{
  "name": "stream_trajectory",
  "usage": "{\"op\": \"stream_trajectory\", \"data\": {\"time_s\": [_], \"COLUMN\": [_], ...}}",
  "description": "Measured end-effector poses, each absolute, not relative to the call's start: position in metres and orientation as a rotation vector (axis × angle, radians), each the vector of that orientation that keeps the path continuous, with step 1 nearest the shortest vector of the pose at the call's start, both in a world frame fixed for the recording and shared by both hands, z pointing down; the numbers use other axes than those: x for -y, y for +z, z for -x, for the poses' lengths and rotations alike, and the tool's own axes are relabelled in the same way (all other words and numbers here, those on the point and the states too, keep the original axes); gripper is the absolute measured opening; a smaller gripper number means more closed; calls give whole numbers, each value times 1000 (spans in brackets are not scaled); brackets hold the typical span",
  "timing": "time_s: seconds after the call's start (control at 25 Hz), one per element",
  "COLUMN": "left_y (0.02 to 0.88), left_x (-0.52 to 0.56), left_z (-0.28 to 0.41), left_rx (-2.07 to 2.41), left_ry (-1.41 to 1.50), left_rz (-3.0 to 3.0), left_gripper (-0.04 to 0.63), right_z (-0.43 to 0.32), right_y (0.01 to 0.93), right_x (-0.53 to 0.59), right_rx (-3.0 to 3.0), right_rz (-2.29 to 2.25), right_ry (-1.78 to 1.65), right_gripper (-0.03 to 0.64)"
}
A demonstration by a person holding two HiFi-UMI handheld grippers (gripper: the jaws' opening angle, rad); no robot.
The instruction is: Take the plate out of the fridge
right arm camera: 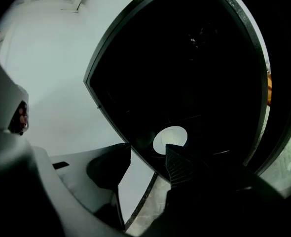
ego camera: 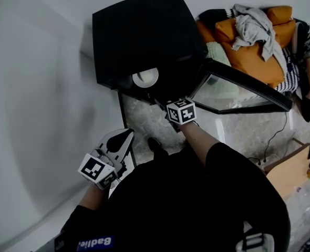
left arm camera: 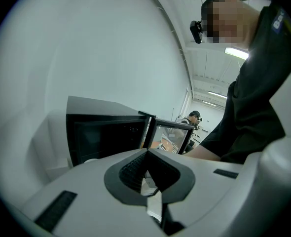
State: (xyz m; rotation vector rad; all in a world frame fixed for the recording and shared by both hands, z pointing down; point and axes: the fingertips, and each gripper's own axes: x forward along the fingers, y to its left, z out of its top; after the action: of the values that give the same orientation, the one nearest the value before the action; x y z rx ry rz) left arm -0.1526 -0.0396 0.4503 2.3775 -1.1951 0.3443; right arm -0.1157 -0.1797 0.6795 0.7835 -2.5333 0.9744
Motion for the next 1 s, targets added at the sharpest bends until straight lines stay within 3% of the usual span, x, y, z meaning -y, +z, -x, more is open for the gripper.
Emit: {"op": "stream_trajectory", "data": {"time_s": [1.0], "left_y": [476], "left_x": [38], "left_z": [154], "left_rx": [1089], "left_ry": [403], "left_rz": [-2373], "left_gripper": [-3], "right_z": [139], "right_y": [772], "right_x": [240], "right_rx": [2344], "right_rz": [-1044], "right_ry": [1375], "right_gripper": [207]}}
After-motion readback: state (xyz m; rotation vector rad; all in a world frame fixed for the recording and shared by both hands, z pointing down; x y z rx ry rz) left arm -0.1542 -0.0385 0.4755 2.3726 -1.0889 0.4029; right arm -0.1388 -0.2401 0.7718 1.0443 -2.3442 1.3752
